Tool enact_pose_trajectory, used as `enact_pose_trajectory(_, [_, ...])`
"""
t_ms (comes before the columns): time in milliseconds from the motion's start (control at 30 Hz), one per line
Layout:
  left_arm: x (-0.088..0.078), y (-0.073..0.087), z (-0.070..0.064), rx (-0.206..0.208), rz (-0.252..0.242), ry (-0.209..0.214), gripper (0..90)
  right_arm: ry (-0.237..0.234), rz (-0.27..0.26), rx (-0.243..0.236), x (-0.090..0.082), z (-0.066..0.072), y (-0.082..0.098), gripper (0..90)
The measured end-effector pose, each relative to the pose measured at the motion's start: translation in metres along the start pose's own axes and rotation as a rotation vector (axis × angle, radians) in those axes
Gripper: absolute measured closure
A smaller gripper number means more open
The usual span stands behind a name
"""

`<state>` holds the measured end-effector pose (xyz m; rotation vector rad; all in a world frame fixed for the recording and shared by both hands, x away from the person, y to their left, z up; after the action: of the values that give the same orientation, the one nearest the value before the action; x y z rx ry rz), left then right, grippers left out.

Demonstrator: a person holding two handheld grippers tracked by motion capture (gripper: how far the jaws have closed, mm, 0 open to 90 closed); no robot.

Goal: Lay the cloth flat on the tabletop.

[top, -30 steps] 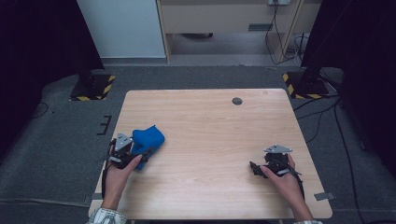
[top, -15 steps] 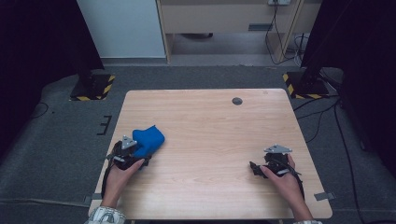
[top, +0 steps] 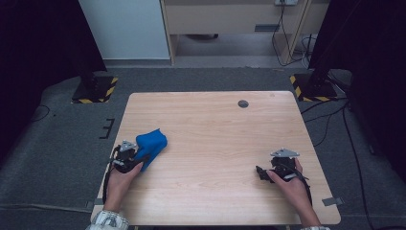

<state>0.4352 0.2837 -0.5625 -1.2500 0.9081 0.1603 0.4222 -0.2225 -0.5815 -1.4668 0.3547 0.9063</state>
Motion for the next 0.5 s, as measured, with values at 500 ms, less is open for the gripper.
enact_pose_trajectory(500, [-0.02, -0.013, 0.004, -0.02, -0.126, -0.036, 65.7, 0.0, 0.0, 0.0, 0.0, 0.0, 0.0, 2.0])
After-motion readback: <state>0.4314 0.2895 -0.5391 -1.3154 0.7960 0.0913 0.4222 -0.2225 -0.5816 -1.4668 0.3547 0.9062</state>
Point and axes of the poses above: each handheld gripper's, and its own axes: x roughly forward along the jaws, y roughly out of its underside, z roughly to its left, the point moved 6 cm from there along x, roughly forward along the jaws, and after that the axes turned 10 degrees about x, right-handed, at the moved point
